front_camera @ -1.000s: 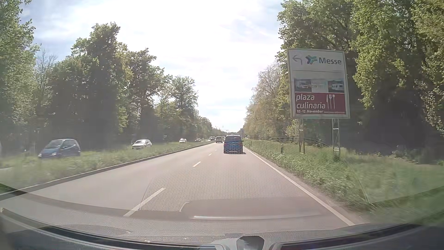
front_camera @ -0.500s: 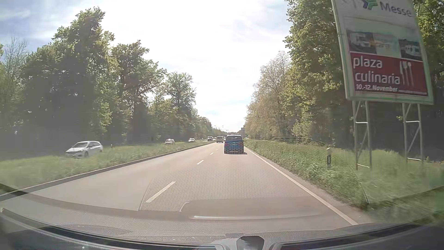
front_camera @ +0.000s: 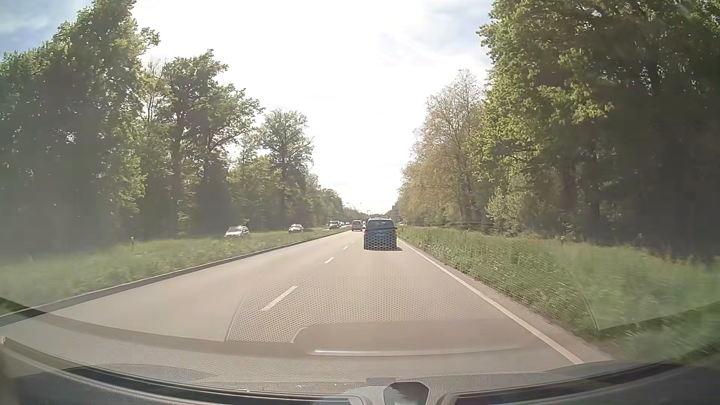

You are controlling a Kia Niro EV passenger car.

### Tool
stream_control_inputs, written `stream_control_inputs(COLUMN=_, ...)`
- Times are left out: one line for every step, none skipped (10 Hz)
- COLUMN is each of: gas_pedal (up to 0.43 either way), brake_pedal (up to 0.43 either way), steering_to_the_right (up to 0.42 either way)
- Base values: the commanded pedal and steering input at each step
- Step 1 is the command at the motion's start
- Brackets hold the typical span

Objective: Follow the waypoints while adhering to traffic rules and regulations

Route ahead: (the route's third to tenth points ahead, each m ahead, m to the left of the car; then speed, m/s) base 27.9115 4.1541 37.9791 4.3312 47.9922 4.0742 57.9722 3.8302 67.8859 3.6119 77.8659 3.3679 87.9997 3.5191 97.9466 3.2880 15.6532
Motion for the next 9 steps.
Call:
stream_control_inputs(gas_pedal=0.047, brake_pedal=0.000, steering_to_the_right=0.000)
stream_control_inputs(gas_pedal=0.047, brake_pedal=0.000, steering_to_the_right=0.000)
stream_control_inputs(gas_pedal=0.047, brake_pedal=0.000, steering_to_the_right=-0.001)
stream_control_inputs(gas_pedal=0.047, brake_pedal=0.000, steering_to_the_right=0.000)
stream_control_inputs(gas_pedal=0.047, brake_pedal=0.000, steering_to_the_right=0.000)
stream_control_inputs(gas_pedal=0.047, brake_pedal=0.000, steering_to_the_right=0.000)
stream_control_inputs(gas_pedal=0.047, brake_pedal=0.000, steering_to_the_right=0.000)
stream_control_inputs(gas_pedal=0.047, brake_pedal=0.000, steering_to_the_right=0.000)
stream_control_inputs(gas_pedal=0.047, brake_pedal=0.000, steering_to_the_right=0.000)
